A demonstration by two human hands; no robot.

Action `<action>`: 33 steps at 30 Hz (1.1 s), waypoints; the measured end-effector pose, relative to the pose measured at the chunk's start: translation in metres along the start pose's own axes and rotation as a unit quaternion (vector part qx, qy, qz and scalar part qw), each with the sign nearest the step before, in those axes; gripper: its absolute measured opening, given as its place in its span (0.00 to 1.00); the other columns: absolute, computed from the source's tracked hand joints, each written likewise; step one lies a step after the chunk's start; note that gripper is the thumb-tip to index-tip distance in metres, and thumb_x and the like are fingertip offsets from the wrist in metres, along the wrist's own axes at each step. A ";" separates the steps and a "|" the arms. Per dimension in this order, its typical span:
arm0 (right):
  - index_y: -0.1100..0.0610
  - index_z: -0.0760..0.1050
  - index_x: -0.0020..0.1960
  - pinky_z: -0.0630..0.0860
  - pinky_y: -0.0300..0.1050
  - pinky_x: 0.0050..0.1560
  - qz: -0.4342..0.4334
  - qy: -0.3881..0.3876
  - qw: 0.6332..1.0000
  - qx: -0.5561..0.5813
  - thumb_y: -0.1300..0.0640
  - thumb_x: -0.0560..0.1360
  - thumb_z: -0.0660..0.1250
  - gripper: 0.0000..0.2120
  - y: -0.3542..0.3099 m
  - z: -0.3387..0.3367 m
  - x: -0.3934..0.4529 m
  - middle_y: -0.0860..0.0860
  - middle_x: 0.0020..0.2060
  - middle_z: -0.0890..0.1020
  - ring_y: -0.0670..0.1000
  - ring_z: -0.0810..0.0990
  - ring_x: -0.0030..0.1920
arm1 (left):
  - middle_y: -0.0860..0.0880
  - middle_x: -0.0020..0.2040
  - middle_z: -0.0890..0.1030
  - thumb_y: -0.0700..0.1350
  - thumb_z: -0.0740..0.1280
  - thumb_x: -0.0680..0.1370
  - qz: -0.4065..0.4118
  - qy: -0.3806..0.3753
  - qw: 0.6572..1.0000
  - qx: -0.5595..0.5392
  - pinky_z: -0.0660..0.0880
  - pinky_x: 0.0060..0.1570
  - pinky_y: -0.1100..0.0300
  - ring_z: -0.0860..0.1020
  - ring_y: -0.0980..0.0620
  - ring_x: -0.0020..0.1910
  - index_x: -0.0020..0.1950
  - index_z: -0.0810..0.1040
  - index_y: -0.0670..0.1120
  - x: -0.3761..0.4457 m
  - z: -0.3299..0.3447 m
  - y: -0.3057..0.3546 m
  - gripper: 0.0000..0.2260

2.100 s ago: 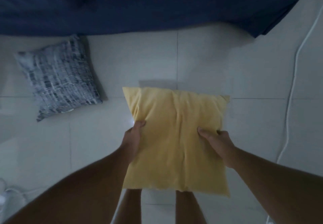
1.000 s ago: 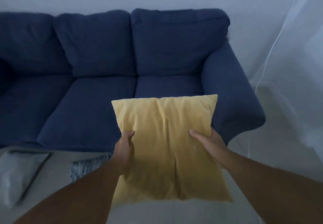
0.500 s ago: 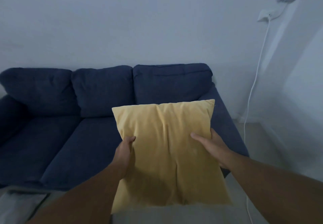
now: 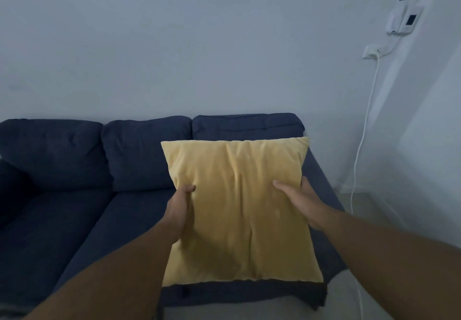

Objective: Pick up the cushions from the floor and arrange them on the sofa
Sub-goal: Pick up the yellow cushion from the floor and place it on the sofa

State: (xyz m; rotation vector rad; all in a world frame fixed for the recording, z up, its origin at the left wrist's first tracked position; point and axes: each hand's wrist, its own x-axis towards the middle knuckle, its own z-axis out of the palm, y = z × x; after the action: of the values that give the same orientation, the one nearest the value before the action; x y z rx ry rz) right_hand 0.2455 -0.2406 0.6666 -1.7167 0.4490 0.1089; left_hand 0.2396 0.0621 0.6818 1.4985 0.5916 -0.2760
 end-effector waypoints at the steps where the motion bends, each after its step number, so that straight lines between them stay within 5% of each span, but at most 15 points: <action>1: 0.50 0.60 0.81 0.76 0.60 0.66 0.000 0.003 1.000 0.004 0.36 0.73 0.78 0.46 -0.006 0.005 0.004 0.49 0.66 0.77 0.56 0.78 0.63 | 0.42 0.57 0.87 0.62 0.65 0.74 0.000 -0.006 1.000 0.002 0.75 0.61 0.44 0.82 0.38 0.57 0.63 0.84 0.48 0.006 -0.004 0.008 0.25; 6: 0.52 0.64 0.81 0.75 0.60 0.68 -0.014 0.014 1.000 -0.003 0.35 0.73 0.77 0.44 -0.041 0.023 0.023 0.50 0.66 0.77 0.56 0.78 0.63 | 0.42 0.57 0.86 0.61 0.64 0.77 0.010 -0.024 1.000 0.013 0.74 0.66 0.43 0.82 0.38 0.57 0.62 0.83 0.48 0.029 -0.021 0.046 0.22; 10: 0.52 0.64 0.81 0.74 0.62 0.70 -0.032 0.023 0.999 -0.009 0.36 0.74 0.76 0.43 -0.063 0.031 0.034 0.52 0.69 0.77 0.58 0.78 0.66 | 0.42 0.59 0.86 0.64 0.67 0.69 0.011 -0.037 0.999 0.011 0.72 0.69 0.41 0.81 0.37 0.59 0.63 0.83 0.49 0.047 -0.027 0.069 0.29; 15: 0.48 0.64 0.81 0.74 0.65 0.71 -0.038 0.028 0.999 -0.007 0.31 0.67 0.78 0.49 -0.087 0.036 0.044 0.51 0.70 0.78 0.58 0.79 0.66 | 0.44 0.55 0.83 0.61 0.64 0.79 0.021 -0.059 0.998 0.009 0.72 0.62 0.46 0.79 0.42 0.53 0.56 0.80 0.50 0.062 -0.027 0.090 0.17; 18: 0.48 0.64 0.81 0.74 0.66 0.71 -0.040 0.022 0.999 -0.010 0.31 0.67 0.78 0.49 -0.095 0.036 0.053 0.51 0.69 0.78 0.58 0.79 0.66 | 0.45 0.55 0.82 0.62 0.64 0.79 0.024 -0.061 0.998 0.010 0.71 0.69 0.44 0.79 0.43 0.53 0.52 0.78 0.51 0.074 -0.029 0.096 0.15; 22: 0.49 0.66 0.80 0.74 0.66 0.71 -0.036 0.021 0.999 -0.016 0.31 0.65 0.77 0.50 -0.098 0.037 0.066 0.51 0.68 0.79 0.58 0.79 0.65 | 0.46 0.57 0.82 0.63 0.66 0.76 0.013 -0.055 0.998 0.009 0.70 0.73 0.41 0.79 0.42 0.59 0.60 0.79 0.49 0.090 -0.027 0.097 0.22; 29: 0.50 0.61 0.82 0.72 0.66 0.73 -0.011 0.021 0.999 -0.022 0.35 0.71 0.78 0.47 -0.088 0.031 0.108 0.51 0.73 0.74 0.60 0.75 0.70 | 0.49 0.52 0.81 0.61 0.64 0.80 -0.003 -0.058 0.998 0.006 0.71 0.60 0.47 0.77 0.46 0.49 0.54 0.78 0.51 0.117 -0.004 0.101 0.15; 33: 0.53 0.58 0.83 0.70 0.65 0.73 0.016 0.009 0.999 -0.027 0.38 0.75 0.76 0.46 -0.077 0.029 0.149 0.53 0.74 0.72 0.60 0.73 0.72 | 0.48 0.55 0.80 0.65 0.63 0.79 -0.016 -0.050 0.999 0.012 0.71 0.66 0.43 0.77 0.45 0.52 0.57 0.77 0.51 0.146 0.018 0.102 0.19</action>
State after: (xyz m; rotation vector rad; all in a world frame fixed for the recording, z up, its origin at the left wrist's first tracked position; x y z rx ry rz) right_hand 0.4146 -0.2381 0.6843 -1.7648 0.4909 0.1288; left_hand 0.4171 0.0791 0.6909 1.4899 0.5343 -0.3818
